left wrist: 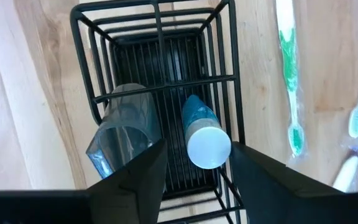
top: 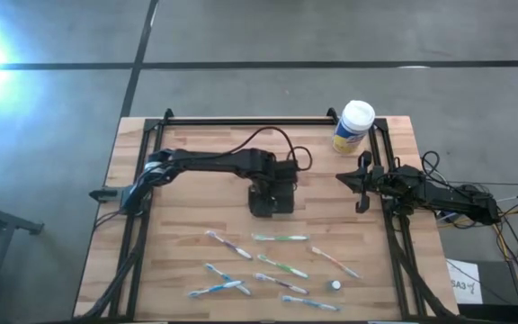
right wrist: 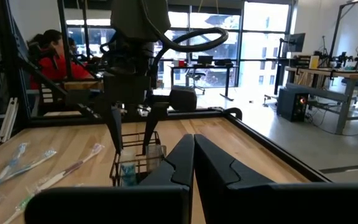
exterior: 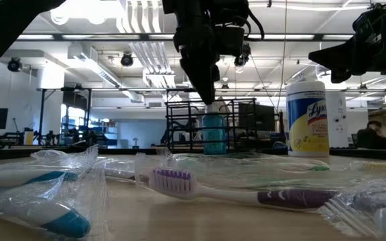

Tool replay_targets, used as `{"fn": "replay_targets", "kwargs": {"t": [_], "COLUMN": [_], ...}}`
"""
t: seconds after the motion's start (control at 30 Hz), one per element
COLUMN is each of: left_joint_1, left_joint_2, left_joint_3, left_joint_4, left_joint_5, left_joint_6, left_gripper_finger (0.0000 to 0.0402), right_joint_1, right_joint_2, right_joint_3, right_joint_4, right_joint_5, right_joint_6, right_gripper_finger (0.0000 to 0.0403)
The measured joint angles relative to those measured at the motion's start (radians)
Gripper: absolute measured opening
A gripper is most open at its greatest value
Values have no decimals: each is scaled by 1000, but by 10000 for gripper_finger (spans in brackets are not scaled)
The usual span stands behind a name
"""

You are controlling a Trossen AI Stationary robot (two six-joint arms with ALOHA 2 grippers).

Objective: Pick & Place toothbrushing station
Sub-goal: Put the top blue mouthwash into the black organizer, then adjust the black organizer

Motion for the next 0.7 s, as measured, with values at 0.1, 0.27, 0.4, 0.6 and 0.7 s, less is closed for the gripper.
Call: {"fn": "replay_targets", "kwargs": {"t": [0.1,0.27,0.4,0.6,0.7], "left_joint_1": [1,1,1,1,1], "left_joint_2": [-13,-24,-23,-43,-78], "left_joint_3": [0,2,-1,4,5], "left_joint_4": [-1,4,6,3,30], "left_joint_5": [-2,-11,-11,-10,-17], "left_joint_6": [2,-2,-2,-1,0], "left_gripper_finger": [187,186,186,188,186], "right_joint_1": [0,0,0,0,0], "right_joint_2": [0,0,0,0,0], "right_joint_3": [0,0,0,0,0], "right_joint_4": [0,0,0,0,0], "right_joint_5": [0,0,0,0,0], "right_joint_6": [0,0,0,0,0], "right_gripper_finger": [8,8,8,8,8]}}
